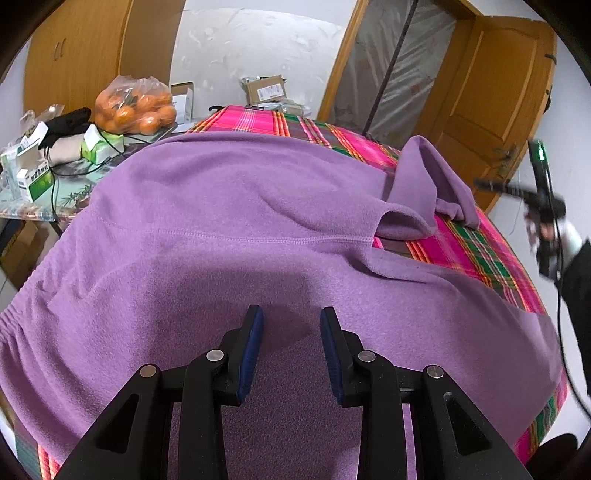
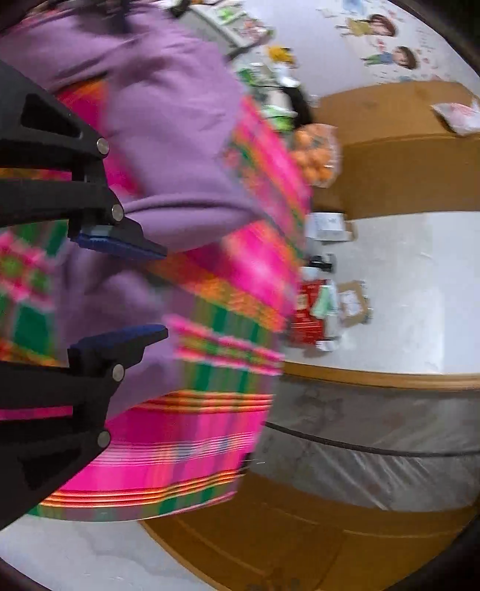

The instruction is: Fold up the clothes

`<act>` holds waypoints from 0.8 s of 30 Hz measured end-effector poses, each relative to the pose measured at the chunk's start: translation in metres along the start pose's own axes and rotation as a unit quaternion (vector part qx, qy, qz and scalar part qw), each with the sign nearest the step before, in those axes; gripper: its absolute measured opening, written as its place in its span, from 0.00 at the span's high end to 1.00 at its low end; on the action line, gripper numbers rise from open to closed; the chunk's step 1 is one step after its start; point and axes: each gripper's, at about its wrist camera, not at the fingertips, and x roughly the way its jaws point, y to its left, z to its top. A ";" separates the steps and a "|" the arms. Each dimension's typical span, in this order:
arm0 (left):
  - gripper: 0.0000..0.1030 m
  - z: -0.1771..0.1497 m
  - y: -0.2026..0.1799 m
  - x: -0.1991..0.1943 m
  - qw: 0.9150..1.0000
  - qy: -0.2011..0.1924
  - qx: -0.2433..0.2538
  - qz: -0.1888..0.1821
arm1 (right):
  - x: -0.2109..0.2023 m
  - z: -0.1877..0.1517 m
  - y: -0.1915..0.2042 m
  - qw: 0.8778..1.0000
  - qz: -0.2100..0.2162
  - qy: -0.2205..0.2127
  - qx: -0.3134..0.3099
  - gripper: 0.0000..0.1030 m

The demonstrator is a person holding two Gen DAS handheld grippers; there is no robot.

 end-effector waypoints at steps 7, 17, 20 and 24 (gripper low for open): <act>0.68 0.001 0.001 0.000 1.000 0.001 0.005 0.005 | 0.016 -0.035 0.007 0.998 0.005 0.027 -0.058 0.65; 0.68 0.000 0.003 0.001 1.000 0.000 -0.001 -0.002 | 0.008 -0.054 0.030 0.991 0.038 0.034 -0.128 0.65; 0.68 0.001 0.003 0.000 1.000 0.000 -0.002 -0.003 | 0.015 -0.057 0.034 0.990 0.032 0.038 -0.135 0.65; 0.68 0.001 0.003 0.001 1.000 0.000 -0.001 -0.002 | 0.025 -0.047 0.034 0.993 0.008 0.032 -0.117 0.70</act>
